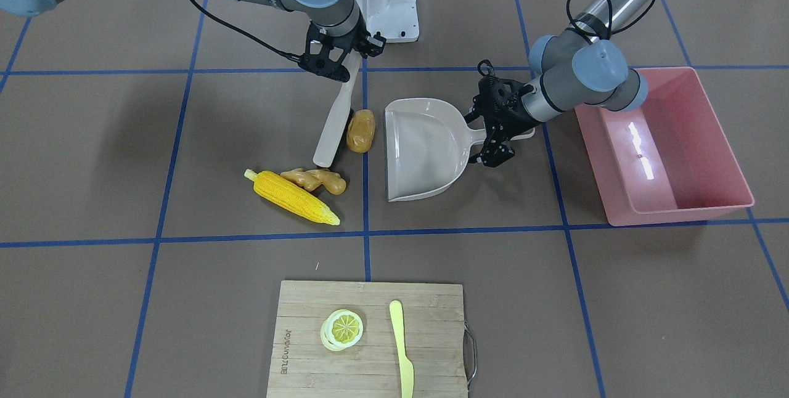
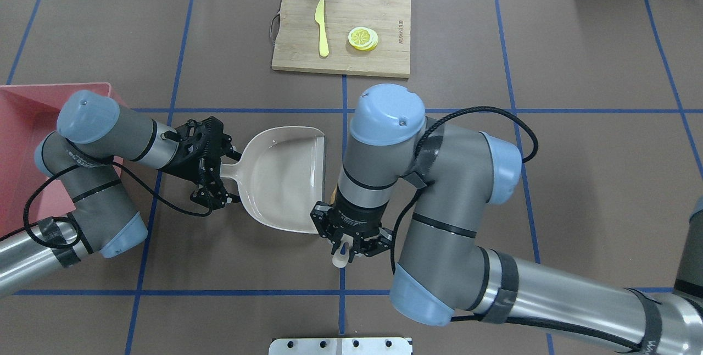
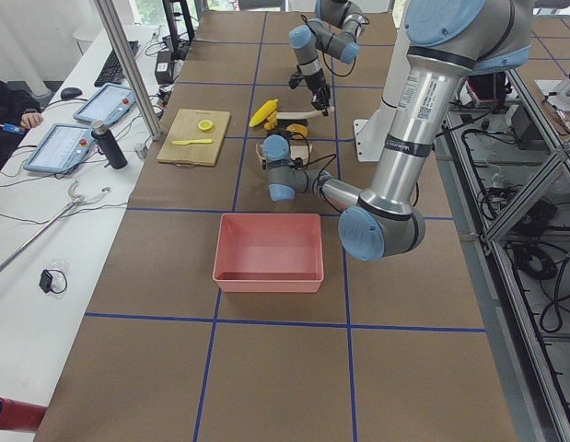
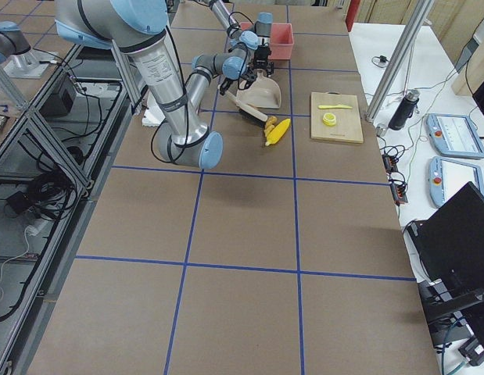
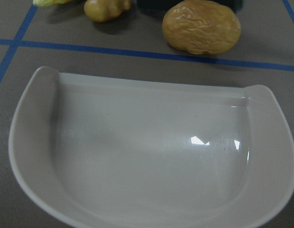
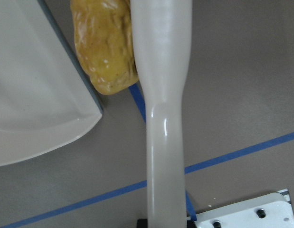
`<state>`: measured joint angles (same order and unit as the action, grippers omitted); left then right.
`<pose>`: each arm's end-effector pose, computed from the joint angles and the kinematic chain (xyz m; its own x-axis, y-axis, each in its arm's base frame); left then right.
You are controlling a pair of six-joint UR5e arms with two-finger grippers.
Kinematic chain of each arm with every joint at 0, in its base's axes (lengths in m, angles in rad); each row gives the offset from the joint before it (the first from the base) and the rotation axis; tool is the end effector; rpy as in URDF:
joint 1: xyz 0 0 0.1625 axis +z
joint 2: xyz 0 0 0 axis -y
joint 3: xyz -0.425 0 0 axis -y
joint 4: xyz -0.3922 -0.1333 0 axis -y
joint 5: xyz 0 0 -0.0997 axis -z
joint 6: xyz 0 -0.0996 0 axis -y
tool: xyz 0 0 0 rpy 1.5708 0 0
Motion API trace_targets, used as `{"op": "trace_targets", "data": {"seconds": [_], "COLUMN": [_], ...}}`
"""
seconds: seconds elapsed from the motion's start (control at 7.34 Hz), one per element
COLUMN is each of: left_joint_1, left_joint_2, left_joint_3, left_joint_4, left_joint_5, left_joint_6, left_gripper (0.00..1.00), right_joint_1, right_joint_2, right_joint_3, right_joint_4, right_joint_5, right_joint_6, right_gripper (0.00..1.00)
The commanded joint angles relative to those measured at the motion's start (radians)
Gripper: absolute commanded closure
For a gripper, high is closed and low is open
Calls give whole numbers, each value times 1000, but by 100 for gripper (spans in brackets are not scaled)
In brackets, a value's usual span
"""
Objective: Sweep and dump trash into bin
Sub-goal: 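Sweep the potato into the dustpan with the brush in the right gripper, then move the brush in the right gripper behind the corn and ginger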
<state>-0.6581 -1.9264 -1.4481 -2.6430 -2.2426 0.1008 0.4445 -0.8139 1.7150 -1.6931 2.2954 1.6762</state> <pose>0.4556 -0.4423 0.3947 -0.0173 0.9977 -0.0655 -0.2070 0.0605 0.9765 -0.5657 -0.3440 0.1470 0.6494 0.3965 0.6489 0.0302 0.8391 -0.5431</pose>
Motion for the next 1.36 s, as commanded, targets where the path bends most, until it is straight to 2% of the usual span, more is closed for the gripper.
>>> {"op": "trace_targets", "data": {"seconds": [0.0, 0.27, 0.41, 0.54, 0.68, 0.95, 1.09, 1.23], "left_joint_1": [0, 0, 0, 0, 0, 0, 0, 0], "left_joint_2": [1, 1, 1, 1, 1, 1, 1, 1], "left_joint_3": [0, 0, 0, 0, 3, 6, 6, 8], "left_joint_4": [0, 0, 0, 0, 0, -8, -9, -9], "left_joint_5": [0, 0, 0, 0, 0, 0, 0, 0], "left_joint_6": [0, 0, 0, 0, 0, 0, 0, 0], "left_gripper": [2, 2, 2, 2, 2, 2, 2, 2], "right_joint_1": [6, 25, 105, 121, 126, 134, 134, 138], "right_joint_2": [88, 105, 54, -91, -207, -254, -254, -254], "right_joint_3": [-123, -108, -22, 162, 289, 324, 359, 420], "right_joint_4": [65, 60, 37, 20, -9, -69, -195, -391], "right_joint_5": [-1, 34, 144, 159, 161, 113, 55, -17], "right_joint_6": [13, 34, 34, 34, 28, -76, -213, -395], "right_gripper": [100, 100, 100, 100, 100, 100, 100, 100]}}
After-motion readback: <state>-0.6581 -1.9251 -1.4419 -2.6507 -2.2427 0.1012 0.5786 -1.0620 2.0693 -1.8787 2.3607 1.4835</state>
